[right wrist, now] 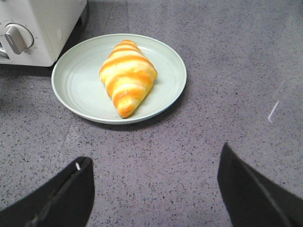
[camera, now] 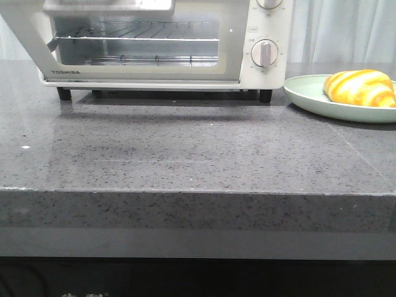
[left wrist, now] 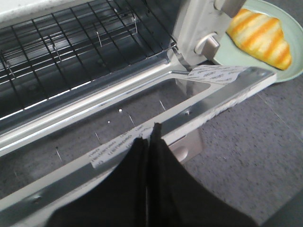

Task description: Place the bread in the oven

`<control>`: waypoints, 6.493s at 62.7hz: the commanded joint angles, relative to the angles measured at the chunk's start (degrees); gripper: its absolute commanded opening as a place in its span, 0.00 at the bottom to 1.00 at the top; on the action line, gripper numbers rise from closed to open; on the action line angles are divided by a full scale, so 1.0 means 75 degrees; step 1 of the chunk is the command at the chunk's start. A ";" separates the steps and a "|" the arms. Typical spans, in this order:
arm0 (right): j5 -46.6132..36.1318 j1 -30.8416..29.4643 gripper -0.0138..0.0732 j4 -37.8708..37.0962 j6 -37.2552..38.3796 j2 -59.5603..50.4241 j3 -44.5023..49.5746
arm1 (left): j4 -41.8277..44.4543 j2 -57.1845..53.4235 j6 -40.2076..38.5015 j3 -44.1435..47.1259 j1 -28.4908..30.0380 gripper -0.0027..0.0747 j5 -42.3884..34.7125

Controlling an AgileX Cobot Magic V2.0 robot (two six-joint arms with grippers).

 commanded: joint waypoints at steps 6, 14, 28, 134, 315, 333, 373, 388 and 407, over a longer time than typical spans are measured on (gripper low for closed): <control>-0.0285 -0.0030 0.80 0.0000 -0.0045 0.0069 -0.0310 | 0.0050 -0.1059 -0.0127 -0.0165 -0.0007 0.01 0.0888; 0.0288 -0.0030 0.80 0.0078 -0.0045 0.0301 -0.0864 | 0.1053 -0.1778 -0.1141 0.0395 -0.0007 0.01 0.0933; 0.1616 -0.0030 0.80 0.0411 -0.0045 0.1694 -0.2133 | 0.2926 -0.3201 -0.2842 0.1945 -0.0007 0.01 0.0739; 0.2901 0.0203 0.41 0.1124 -0.0584 0.9043 -0.6582 | 0.3092 -0.4603 -0.2963 0.3055 -0.0007 0.01 0.0512; 0.1146 0.4659 0.83 -0.0696 0.2969 0.9939 -0.9403 | 0.3367 -0.4603 -0.2963 0.3055 -0.0007 0.01 0.0120; 0.2316 0.4683 0.84 -0.0543 0.2878 0.9329 -0.9391 | 0.3367 -0.4603 -0.2963 0.3055 -0.0007 0.01 0.0120; 0.2191 0.3601 0.84 -0.0570 0.1396 0.5079 -0.5241 | 0.3367 -0.4603 -0.2963 0.3055 -0.0007 0.01 0.0135; 0.1859 0.3479 0.84 -0.1032 0.1348 0.2873 -0.3549 | 0.3367 -0.4603 -0.2963 0.3055 -0.0007 0.01 0.0135; 0.1372 0.3479 0.84 -0.1203 0.1348 0.0880 -0.2076 | 0.3367 -0.4603 -0.2963 0.3055 -0.0007 0.01 0.0135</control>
